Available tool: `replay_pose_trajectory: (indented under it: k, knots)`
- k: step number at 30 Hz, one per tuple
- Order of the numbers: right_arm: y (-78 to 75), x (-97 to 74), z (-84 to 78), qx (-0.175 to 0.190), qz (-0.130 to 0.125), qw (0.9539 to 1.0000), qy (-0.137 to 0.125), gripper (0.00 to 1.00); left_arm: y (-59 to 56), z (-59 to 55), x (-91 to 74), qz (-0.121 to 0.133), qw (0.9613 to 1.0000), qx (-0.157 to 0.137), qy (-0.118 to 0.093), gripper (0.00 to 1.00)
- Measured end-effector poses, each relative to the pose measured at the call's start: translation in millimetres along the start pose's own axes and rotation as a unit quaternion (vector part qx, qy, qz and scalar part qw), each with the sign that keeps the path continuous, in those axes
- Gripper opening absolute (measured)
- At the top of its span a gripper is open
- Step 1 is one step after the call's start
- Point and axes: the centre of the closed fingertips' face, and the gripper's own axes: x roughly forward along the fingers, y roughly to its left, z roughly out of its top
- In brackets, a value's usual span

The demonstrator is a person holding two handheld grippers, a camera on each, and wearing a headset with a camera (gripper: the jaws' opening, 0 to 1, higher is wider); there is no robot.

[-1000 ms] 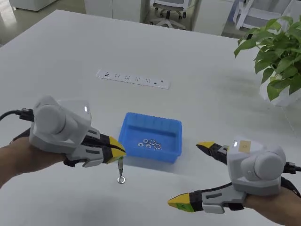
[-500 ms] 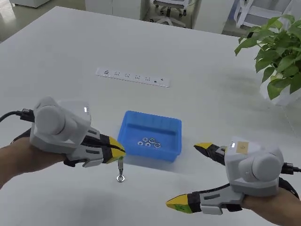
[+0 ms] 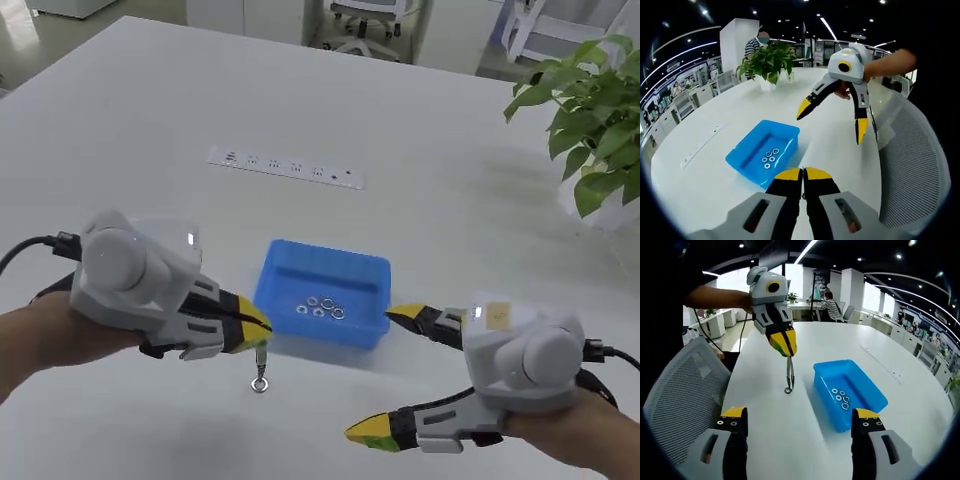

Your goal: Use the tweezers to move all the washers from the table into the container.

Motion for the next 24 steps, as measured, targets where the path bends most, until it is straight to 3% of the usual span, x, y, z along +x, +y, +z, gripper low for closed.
replay_pose_trajectory:
  k: [11,24]
  knots:
    - [4.4,24.8,8.1,-0.043,0.046,0.998,-0.004,0.61,-0.1,-3.7,-2.7,-0.021,0.9997,0.009,0.007,0.05]
    - [15.0,57.6,14.2,-0.096,0.096,0.9907,0.003,0.37,-5.0,-1.9,-2.4,-0.047,0.9984,0.024,0.018,0.05]
